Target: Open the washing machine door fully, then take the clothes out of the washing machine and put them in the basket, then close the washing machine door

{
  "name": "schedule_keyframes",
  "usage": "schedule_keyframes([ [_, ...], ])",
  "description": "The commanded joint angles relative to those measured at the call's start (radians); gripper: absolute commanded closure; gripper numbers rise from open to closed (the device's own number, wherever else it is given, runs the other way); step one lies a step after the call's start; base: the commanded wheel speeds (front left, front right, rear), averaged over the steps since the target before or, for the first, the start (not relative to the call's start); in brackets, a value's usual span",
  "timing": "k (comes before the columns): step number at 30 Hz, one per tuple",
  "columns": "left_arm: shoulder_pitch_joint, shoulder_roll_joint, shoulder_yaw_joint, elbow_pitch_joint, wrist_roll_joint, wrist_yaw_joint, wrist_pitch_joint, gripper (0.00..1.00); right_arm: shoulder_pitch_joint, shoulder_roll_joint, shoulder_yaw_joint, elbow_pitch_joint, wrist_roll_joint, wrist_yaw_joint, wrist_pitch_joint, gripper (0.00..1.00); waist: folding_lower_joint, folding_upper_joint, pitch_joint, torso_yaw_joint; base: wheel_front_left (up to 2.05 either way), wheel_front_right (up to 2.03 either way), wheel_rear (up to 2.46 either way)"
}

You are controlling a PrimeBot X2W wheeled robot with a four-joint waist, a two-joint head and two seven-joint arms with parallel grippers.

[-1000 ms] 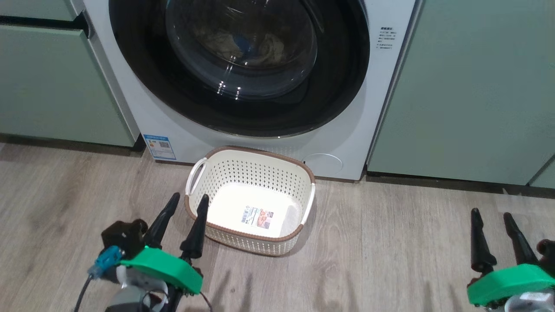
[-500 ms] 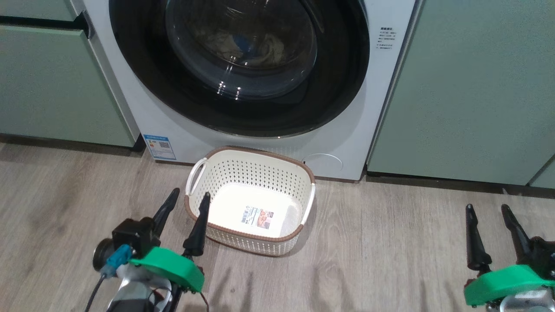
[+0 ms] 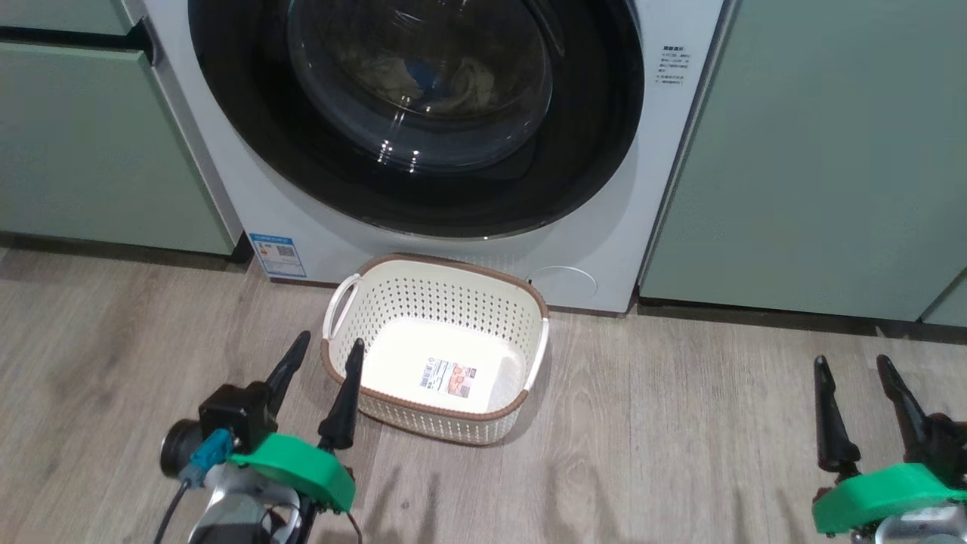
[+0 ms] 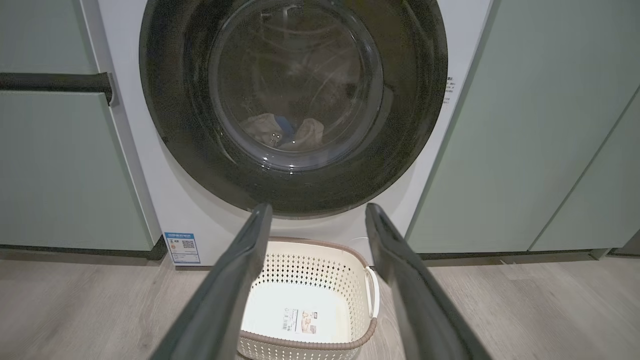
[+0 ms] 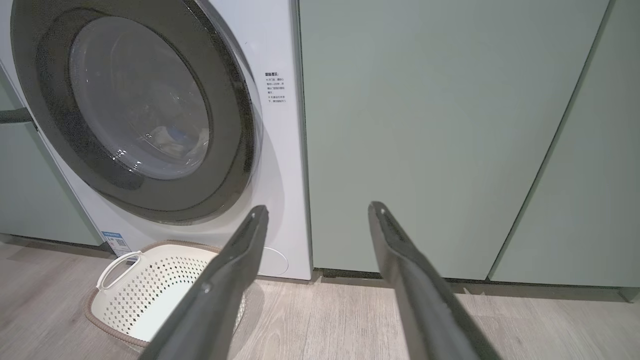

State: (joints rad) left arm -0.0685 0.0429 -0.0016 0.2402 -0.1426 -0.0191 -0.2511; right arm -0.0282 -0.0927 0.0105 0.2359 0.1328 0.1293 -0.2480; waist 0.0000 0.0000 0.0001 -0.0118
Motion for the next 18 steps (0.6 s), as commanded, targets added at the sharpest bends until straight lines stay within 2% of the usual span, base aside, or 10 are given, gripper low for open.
schedule_keyframes([
  [1, -0.053, 0.009, 0.030, -0.030, -0.009, 0.005, -0.011, 0.00, -0.038, -0.010, 0.016, -0.029, 0.009, 0.001, -0.014, 0.00, 0.0000, 0.0000, 0.001, 0.000, 0.00, 0.00, 0.00],
  [14, -0.056, 0.009, 0.026, -0.026, -0.013, 0.009, -0.011, 0.00, -0.033, -0.007, 0.013, -0.037, 0.014, 0.001, -0.014, 0.00, 0.0000, 0.0000, 0.006, -0.001, 0.00, 0.00, 0.00],
  [15, -0.056, 0.009, 0.025, -0.027, -0.013, 0.010, -0.011, 0.00, -0.034, -0.006, 0.011, -0.038, 0.015, 0.001, -0.014, 0.18, 0.0000, 0.0000, 0.006, -0.001, 0.00, 0.00, 0.00],
  [16, -0.056, 0.009, 0.025, -0.028, -0.012, 0.010, -0.011, 0.00, -0.034, -0.006, 0.012, -0.041, 0.019, 0.001, -0.014, 1.00, 0.0000, 0.0000, 0.007, 0.000, 0.00, 0.00, 0.00],
  [18, -0.055, 0.009, 0.025, -0.030, -0.012, 0.011, -0.011, 0.00, -0.034, -0.005, 0.011, -0.039, 0.026, 0.001, -0.014, 1.00, 0.0000, 0.0000, 0.008, 0.000, 0.00, 0.00, 0.00],
])
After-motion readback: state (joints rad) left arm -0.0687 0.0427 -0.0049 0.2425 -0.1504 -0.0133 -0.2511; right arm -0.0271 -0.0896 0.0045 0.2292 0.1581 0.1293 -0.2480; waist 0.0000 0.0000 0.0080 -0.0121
